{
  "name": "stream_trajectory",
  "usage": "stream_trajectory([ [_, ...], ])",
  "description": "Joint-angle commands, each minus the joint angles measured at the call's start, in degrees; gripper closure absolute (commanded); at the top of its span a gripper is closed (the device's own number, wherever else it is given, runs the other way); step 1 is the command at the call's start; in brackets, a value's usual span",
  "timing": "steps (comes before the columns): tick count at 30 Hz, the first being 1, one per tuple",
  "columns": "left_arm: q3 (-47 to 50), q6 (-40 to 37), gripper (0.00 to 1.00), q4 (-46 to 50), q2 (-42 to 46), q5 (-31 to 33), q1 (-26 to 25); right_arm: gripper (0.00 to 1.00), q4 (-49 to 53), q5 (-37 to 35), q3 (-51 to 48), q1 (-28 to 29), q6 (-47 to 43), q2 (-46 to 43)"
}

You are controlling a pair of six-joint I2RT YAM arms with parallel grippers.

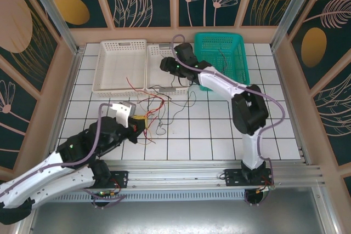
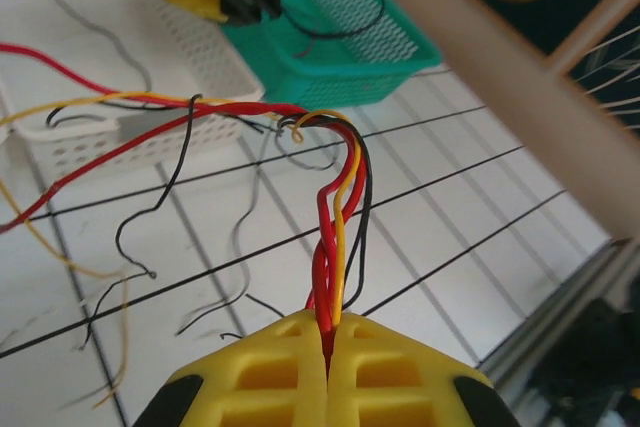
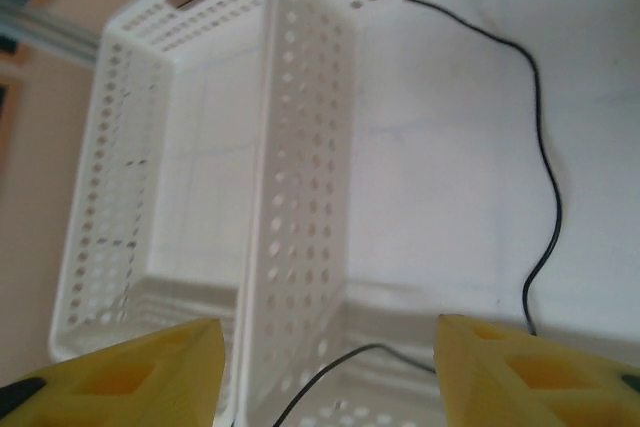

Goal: Untangle the cables

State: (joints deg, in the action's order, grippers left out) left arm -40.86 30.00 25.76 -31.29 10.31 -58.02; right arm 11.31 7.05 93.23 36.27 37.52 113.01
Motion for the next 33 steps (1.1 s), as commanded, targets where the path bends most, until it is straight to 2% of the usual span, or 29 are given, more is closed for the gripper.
stream_trajectory([
  [1,1.0,-1.2,1.0,-4.7,3.4,-5.1,0.2,0.42,-1.8,4.4,-4.3,0.5,-3.7,-6.5],
  [4,1.3,-1.2,1.0,-5.3,3.3,-7.2,0.3,0.42,-3.8,6.6,-10.9,0.4,-4.4,-11.7],
  [6,1.1,-1.4,1.0,-5.4,2.0,-7.9,0.2,0.41,-5.3,11.0,-14.3,0.3,-5.2,-13.9],
  [12,0.9,-1.8,1.0,-5.1,-0.7,-8.8,0.2,0.41,-6.5,23.3,-20.9,1.5,-6.3,-16.1],
  [19,1.0,-1.7,1.0,-5.1,-0.4,-8.7,0.2,0.39,-16.4,32.7,-30.9,1.8,-0.7,-16.6],
  [27,1.0,-1.7,1.0,-5.0,-1.6,-9.2,0.2,0.4,-21.2,33.7,-30.3,2.0,1.8,-14.2],
  [33,1.0,-1.8,1.0,-5.0,-1.4,-9.2,0.3,0.54,-23.5,35.0,-28.6,2.0,3.8,-11.4],
])
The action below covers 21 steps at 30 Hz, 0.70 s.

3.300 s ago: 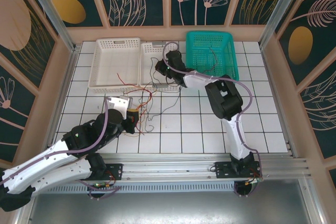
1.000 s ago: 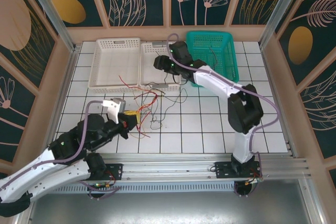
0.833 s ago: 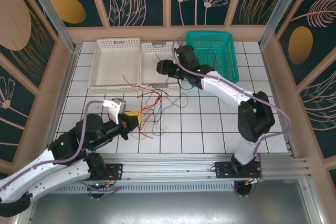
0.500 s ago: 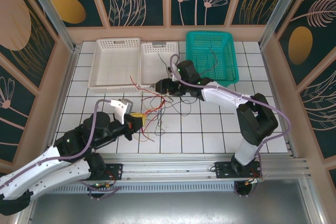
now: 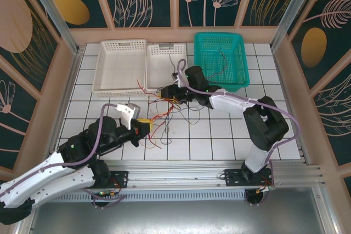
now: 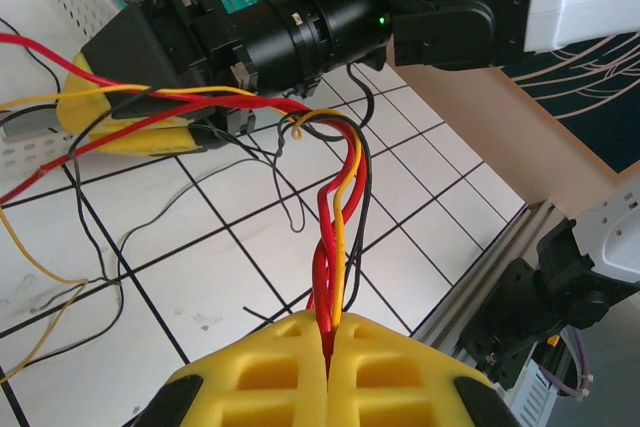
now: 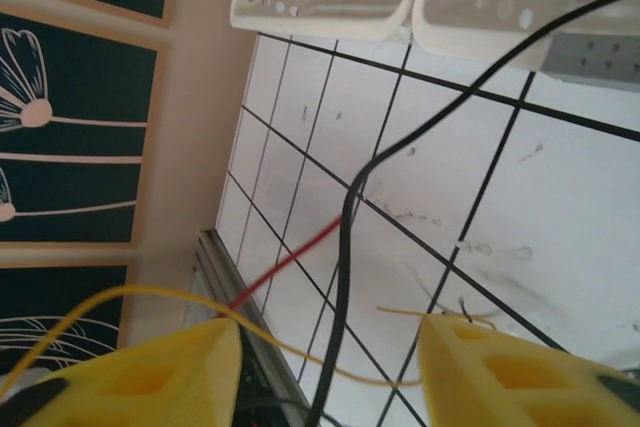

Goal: Untangle the cables

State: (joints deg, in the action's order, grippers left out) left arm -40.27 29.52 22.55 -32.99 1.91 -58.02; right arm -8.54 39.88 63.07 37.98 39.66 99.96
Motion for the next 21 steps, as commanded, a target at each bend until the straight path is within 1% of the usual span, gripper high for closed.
stream_trajectory([
  [1,0.5,-1.3,1.0,-1.9,0.3,-1.0,0.2,0.58,-4.3,2.4,1.8,0.2,2.3,2.0],
  [6,0.4,-1.4,1.0,-1.9,0.1,-1.3,0.2,0.74,-5.7,3.1,3.1,0.1,3.5,3.1],
  [9,0.3,-1.4,1.0,-1.8,0.3,-1.3,0.2,0.83,-5.6,2.3,3.2,-0.2,3.8,3.0],
  [10,0.4,-1.4,1.0,-1.8,0.4,-1.3,0.3,0.87,-5.3,2.0,3.4,-0.4,3.7,3.0],
  [12,0.3,-1.3,1.0,-1.8,0.4,-1.5,0.3,0.97,-5.1,1.3,3.6,-0.9,4.0,3.0],
  [13,0.2,-1.3,1.0,-1.6,0.5,-1.6,0.2,1.0,-5.3,1.1,3.7,-1.3,4.3,3.0],
  [17,-0.3,-1.1,1.0,-1.0,1.3,-2.0,0.2,1.0,-4.9,1.1,5.6,-2.7,5.1,4.1],
  [21,-1.7,-1.2,1.0,1.2,1.6,-4.1,0.2,1.0,-2.5,1.1,10.0,-3.8,4.5,6.8],
])
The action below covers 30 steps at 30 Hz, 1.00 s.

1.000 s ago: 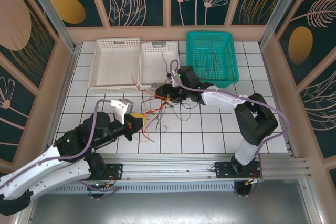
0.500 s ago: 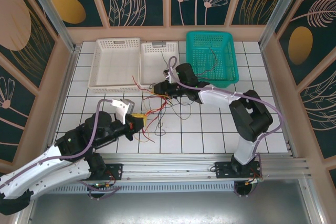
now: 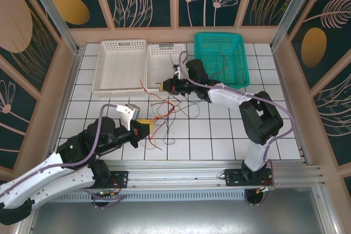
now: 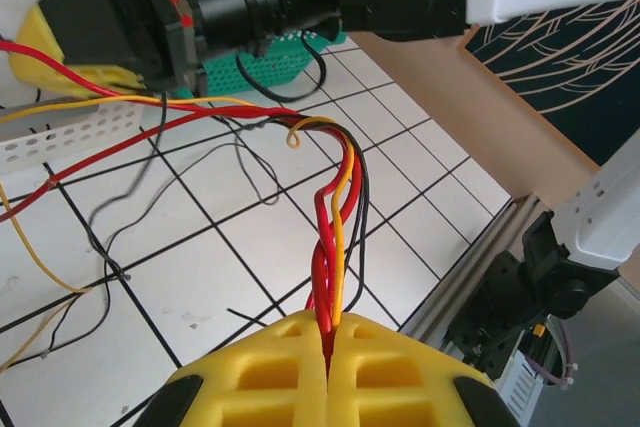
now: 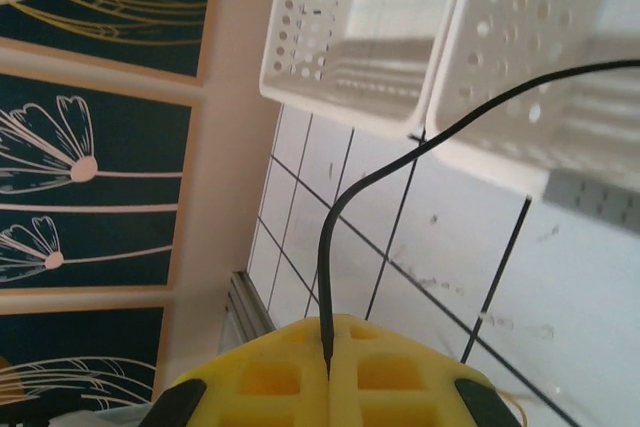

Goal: Untangle the cables

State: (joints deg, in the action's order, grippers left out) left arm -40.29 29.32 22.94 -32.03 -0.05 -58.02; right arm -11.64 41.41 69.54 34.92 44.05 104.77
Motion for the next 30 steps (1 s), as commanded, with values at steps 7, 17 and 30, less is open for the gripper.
stream_trajectory([
  [7,-1.6,-1.1,1.0,2.2,2.1,-5.6,0.2,1.0,5.6,-0.5,14.2,-2.5,-0.5,8.2],
  [17,-0.2,-2.5,1.0,-0.2,-2.6,-11.5,0.2,1.0,12.0,-0.6,27.7,-5.8,-0.3,15.4],
  [30,0.1,-2.3,1.0,-0.6,-1.5,-11.0,0.2,1.0,32.7,-11.1,50.3,-5.3,-10.5,30.1],
])
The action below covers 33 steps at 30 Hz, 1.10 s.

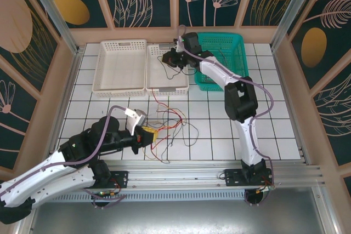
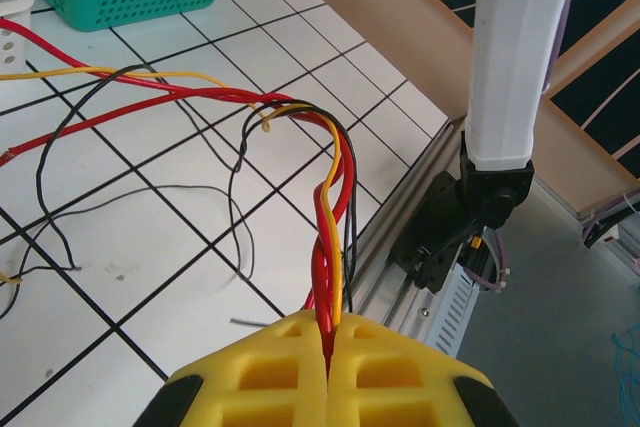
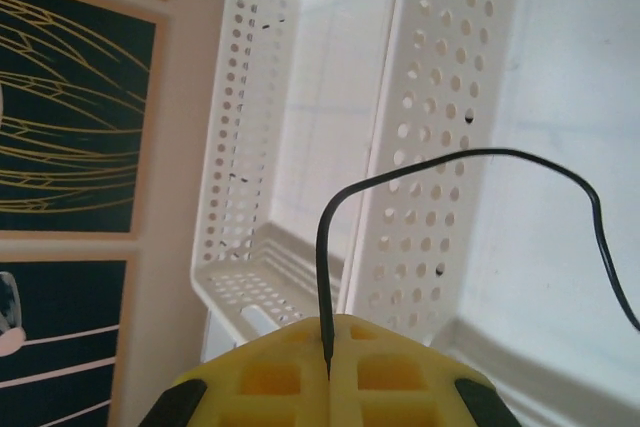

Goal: Untangle the cables

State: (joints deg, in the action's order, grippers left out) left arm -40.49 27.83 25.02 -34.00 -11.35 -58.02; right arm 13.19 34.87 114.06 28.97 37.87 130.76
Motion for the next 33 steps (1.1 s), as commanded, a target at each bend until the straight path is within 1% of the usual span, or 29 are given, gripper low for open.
stream_trajectory([
  [1,0.3,-0.9,1.0,-2.7,0.5,0.3,0.2,1.0,10.7,-6.1,9.1,1.0,-5.5,6.2],
  [4,0.5,-0.7,1.0,-2.8,0.9,0.7,0.3,1.0,16.3,-10.6,16.8,1.6,-7.1,11.4],
  [10,0.7,-0.6,1.0,-2.8,1.1,1.1,0.3,1.0,17.4,-11.9,23.6,1.3,-5.2,17.6],
  [13,0.7,-0.5,1.0,-3.0,1.0,1.0,0.2,1.0,17.1,-10.5,24.8,1.2,-4.4,19.5],
  [18,0.7,-0.5,1.0,-2.9,0.9,1.2,0.3,1.0,18.2,-10.0,26.0,1.4,-4.6,21.7],
  [22,0.8,-0.5,1.0,-3.0,0.9,1.2,0.3,1.0,19.7,-9.5,26.7,1.6,-5.7,21.9],
  [24,0.8,-0.5,1.0,-3.0,0.8,1.2,0.2,1.0,20.7,-10.5,27.5,2.0,-6.9,21.2],
  [25,0.7,-0.5,1.0,-3.0,0.7,1.2,0.2,0.99,20.8,-11.1,27.5,2.1,-7.2,20.5],
  [30,0.8,-0.5,1.0,-3.0,0.6,1.2,0.2,0.77,21.3,-12.1,27.3,2.1,-8.3,17.6],
  [33,0.8,-0.5,1.0,-3.0,0.6,1.2,0.2,0.72,21.7,-12.5,27.3,2.1,-9.1,16.2],
])
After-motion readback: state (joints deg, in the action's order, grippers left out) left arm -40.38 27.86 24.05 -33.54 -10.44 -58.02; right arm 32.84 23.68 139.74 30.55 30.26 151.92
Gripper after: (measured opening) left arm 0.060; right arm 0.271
